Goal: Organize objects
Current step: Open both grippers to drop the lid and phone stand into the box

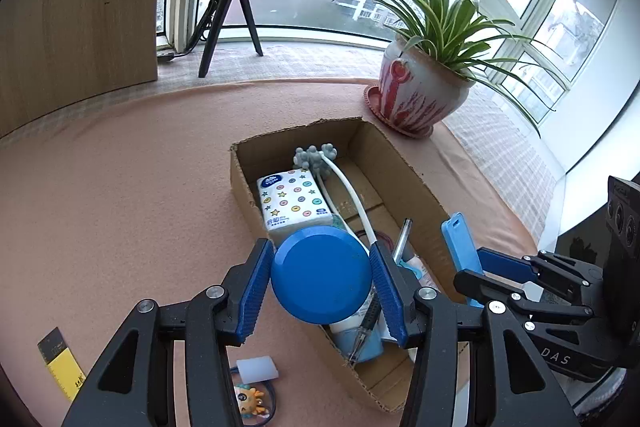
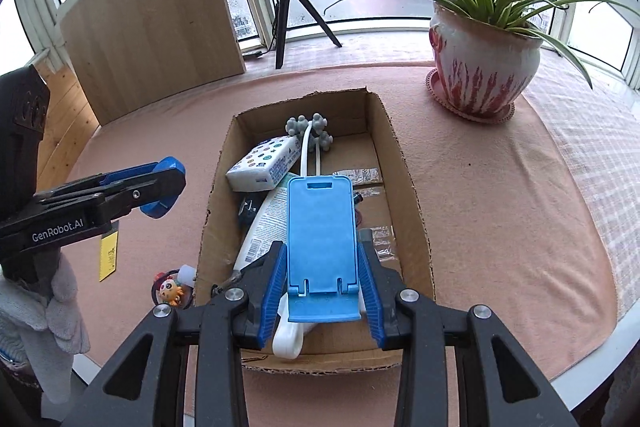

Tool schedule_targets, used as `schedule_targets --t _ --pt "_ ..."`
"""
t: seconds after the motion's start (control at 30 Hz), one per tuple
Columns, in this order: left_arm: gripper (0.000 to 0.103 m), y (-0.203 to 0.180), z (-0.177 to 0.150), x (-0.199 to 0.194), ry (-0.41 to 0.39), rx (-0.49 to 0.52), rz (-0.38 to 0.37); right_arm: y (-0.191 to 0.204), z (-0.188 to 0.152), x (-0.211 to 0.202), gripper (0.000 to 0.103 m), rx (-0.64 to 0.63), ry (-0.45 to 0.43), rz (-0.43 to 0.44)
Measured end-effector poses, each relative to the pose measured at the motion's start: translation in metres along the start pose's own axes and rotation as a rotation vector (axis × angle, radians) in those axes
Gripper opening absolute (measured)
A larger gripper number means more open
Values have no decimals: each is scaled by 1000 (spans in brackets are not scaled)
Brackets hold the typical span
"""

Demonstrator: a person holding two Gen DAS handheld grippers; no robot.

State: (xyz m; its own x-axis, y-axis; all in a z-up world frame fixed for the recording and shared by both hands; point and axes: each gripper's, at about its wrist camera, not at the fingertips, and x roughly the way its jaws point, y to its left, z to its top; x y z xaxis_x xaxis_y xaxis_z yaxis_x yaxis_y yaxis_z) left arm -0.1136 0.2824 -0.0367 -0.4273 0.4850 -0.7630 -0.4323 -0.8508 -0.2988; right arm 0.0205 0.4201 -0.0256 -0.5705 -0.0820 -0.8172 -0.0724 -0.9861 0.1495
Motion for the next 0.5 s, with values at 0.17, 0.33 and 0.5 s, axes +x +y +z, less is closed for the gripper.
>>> schedule_targets --t 0.17,0.33,0.5 --pt "54 -15 2 13 14 9 8 -13 -1 6 33 6 12 12" --pt "65 -10 5 18 32 -43 12 -24 -2 10 34 33 8 39" --pt "73 -2 2 12 13 -53 63 -32 -5 10 65 44 -5 44"
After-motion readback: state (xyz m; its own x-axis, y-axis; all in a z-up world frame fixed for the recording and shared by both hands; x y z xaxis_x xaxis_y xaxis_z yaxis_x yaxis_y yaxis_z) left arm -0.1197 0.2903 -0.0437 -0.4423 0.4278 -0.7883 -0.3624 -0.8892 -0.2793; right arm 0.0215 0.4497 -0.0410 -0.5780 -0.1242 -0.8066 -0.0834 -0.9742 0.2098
